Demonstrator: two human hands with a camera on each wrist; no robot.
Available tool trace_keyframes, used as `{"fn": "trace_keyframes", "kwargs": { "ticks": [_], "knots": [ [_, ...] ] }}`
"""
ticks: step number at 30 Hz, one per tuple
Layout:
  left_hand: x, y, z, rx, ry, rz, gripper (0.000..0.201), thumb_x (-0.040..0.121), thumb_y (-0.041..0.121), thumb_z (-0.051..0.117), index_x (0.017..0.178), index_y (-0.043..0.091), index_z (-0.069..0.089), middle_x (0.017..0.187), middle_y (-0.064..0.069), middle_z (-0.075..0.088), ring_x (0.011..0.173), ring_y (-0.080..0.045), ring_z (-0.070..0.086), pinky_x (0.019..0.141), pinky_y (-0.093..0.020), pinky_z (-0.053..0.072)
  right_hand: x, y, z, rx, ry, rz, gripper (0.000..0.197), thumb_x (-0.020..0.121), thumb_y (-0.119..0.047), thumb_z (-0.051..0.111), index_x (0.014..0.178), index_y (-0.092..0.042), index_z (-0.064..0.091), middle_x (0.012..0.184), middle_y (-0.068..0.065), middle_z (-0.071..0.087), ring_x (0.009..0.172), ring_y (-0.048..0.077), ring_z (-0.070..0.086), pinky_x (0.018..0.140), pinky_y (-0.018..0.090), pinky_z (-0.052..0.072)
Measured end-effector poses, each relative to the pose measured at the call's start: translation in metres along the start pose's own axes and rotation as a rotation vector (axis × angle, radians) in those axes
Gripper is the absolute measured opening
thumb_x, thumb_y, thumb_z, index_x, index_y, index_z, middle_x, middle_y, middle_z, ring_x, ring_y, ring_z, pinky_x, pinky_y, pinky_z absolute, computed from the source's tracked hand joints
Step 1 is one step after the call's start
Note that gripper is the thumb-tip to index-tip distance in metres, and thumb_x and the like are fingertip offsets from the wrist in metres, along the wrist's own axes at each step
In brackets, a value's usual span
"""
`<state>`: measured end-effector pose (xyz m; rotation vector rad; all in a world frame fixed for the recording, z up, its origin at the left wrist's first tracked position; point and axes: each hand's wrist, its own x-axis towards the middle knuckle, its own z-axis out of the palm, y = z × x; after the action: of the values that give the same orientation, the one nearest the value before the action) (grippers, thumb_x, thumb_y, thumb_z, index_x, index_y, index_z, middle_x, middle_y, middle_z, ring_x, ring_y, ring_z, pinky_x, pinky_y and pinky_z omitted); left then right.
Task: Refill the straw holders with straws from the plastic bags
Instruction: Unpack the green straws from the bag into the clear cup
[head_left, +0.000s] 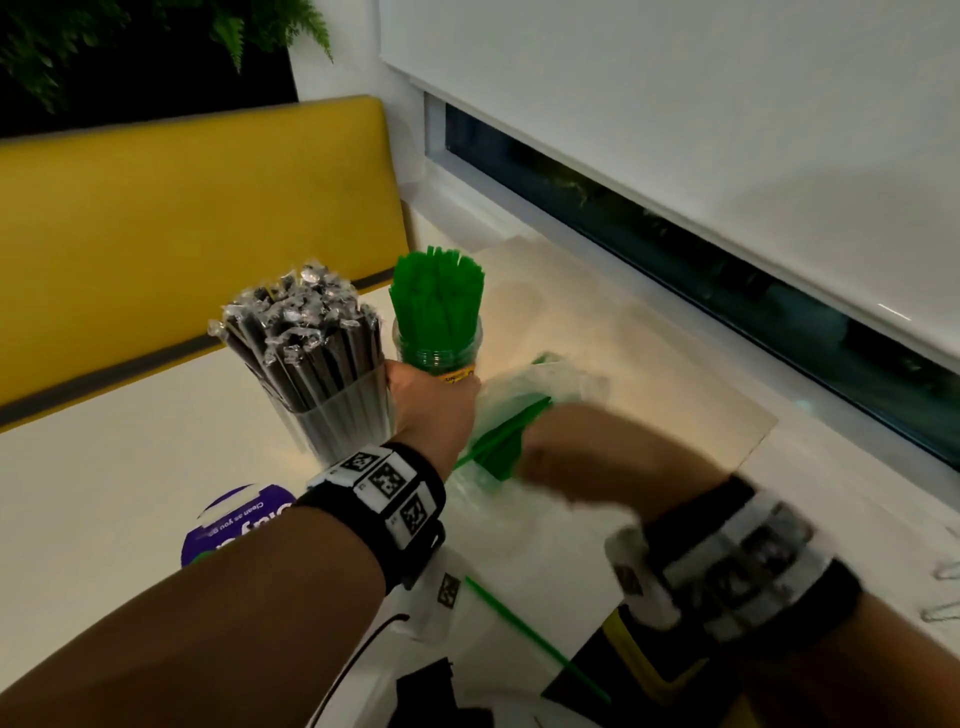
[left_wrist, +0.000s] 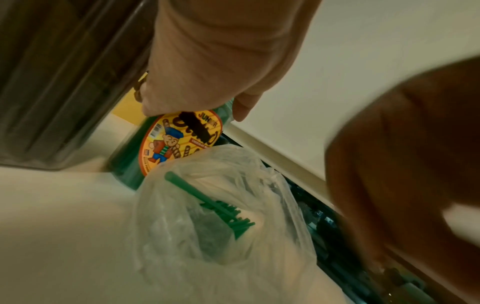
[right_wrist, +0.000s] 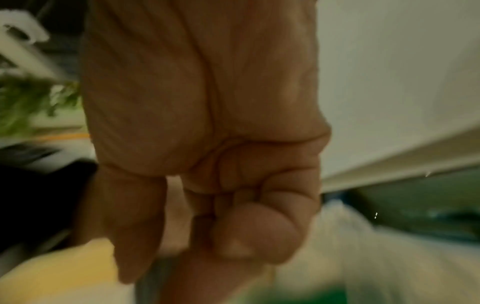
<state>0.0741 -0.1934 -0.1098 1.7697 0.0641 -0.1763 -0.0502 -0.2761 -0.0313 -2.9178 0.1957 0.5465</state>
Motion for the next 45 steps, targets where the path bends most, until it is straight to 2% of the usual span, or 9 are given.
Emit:
{"fn": "trace_keyframes", "kwargs": {
  "ticks": [4,12,18,21,26,31,36,41,45],
  "knots": [
    [-0.001,-0.013,0.004,-0.111,-0.017,-0.159,0.048,0.081,0.028,0.068,0.115,0.007,0.042,0.099,-0.007,0.046,0.084,-0.018,0.044,0.07,-0.023,0.033,-0.02,-0.03,0.101,-0.009,-0.423,-0.006,0.054,0.088,-0.05,0.064,0.112,-0.002,0.065,0.109,0.014,0.066,0.1,0.031,0.061,0.09,0.041,0.049],
    [0.038,-0.093,0.014,0.115,-0.211,-0.264,0.058,0.04,0.028,0.069,0.096,0.016,0.065,0.094,-0.01,0.072,0.082,-0.031,0.07,0.077,-0.045,0.061,-0.02,-0.014,0.12,-0.079,-0.246,-0.076,0.023,0.09,-0.014,0.054,0.11,-0.006,0.063,0.105,0.011,0.066,0.098,0.033,0.064,0.091,0.041,0.053],
    [0.009,-0.064,-0.012,0.203,-0.436,-0.344,0.05,0.044,0.037,0.073,0.086,0.01,0.07,0.094,-0.017,0.073,0.089,-0.034,0.07,0.08,-0.042,0.058,-0.033,0.002,0.047,0.008,-0.008,-0.1,0.022,0.087,-0.003,0.049,0.103,-0.013,0.06,0.097,0.003,0.06,0.083,0.016,0.058,0.071,0.022,0.046],
    [0.008,-0.053,-0.015,0.519,-0.514,-0.236,0.037,0.076,0.037,0.068,0.096,0.006,0.066,0.101,-0.015,0.068,0.094,-0.032,0.065,0.07,-0.028,0.049,-0.01,0.014,0.022,-0.135,0.202,-0.156,0.024,0.093,-0.005,0.046,0.109,-0.014,0.062,0.101,0.003,0.058,0.082,0.02,0.058,0.07,0.03,0.05],
    [0.011,-0.055,-0.011,0.915,-0.662,0.065,0.039,0.095,0.035,0.055,0.118,0.005,0.065,0.119,-0.014,0.067,0.109,-0.031,0.064,0.092,-0.035,0.052,0.047,0.028,0.05,-0.274,0.124,-0.21,0.025,0.09,-0.009,0.051,0.112,-0.013,0.062,0.109,0.009,0.058,0.097,0.034,0.06,0.08,0.043,0.052],
    [0.018,-0.068,-0.014,0.971,-0.695,0.163,0.025,0.094,0.024,0.056,0.111,0.006,0.062,0.117,-0.014,0.065,0.111,-0.033,0.062,0.087,-0.031,0.047,0.065,0.025,0.079,-0.277,0.094,-0.262,0.021,0.091,-0.015,0.054,0.109,-0.012,0.064,0.108,0.007,0.062,0.099,0.031,0.059,0.082,0.044,0.053],
    [0.021,-0.072,-0.018,0.853,-0.704,0.067,0.026,0.096,0.03,0.05,0.108,0.01,0.061,0.111,-0.012,0.065,0.108,-0.033,0.062,0.084,-0.032,0.046,0.073,0.021,0.092,-0.368,0.133,-0.337,0.02,0.09,-0.018,0.053,0.105,-0.011,0.065,0.107,0.01,0.06,0.096,0.031,0.056,0.08,0.042,0.05],
    [0.021,-0.069,-0.018,0.786,-0.782,-0.045,0.044,0.065,0.034,0.061,0.107,0.02,0.062,0.105,-0.006,0.068,0.099,-0.025,0.064,0.091,-0.041,0.054,0.073,0.025,0.101,-0.27,0.111,-0.253,0.026,0.096,-0.021,0.051,0.115,-0.01,0.064,0.116,0.011,0.054,0.106,0.034,0.051,0.079,0.046,0.051],
    [0.025,-0.065,-0.02,0.763,-0.8,-0.06,0.033,0.076,0.037,0.064,0.104,0.021,0.066,0.108,-0.006,0.069,0.1,-0.023,0.065,0.092,-0.041,0.056,0.066,0.039,0.093,-0.126,0.145,-0.233,0.021,0.094,-0.023,0.054,0.111,-0.015,0.064,0.11,0.007,0.058,0.104,0.028,0.054,0.083,0.041,0.052]
  ]
}}
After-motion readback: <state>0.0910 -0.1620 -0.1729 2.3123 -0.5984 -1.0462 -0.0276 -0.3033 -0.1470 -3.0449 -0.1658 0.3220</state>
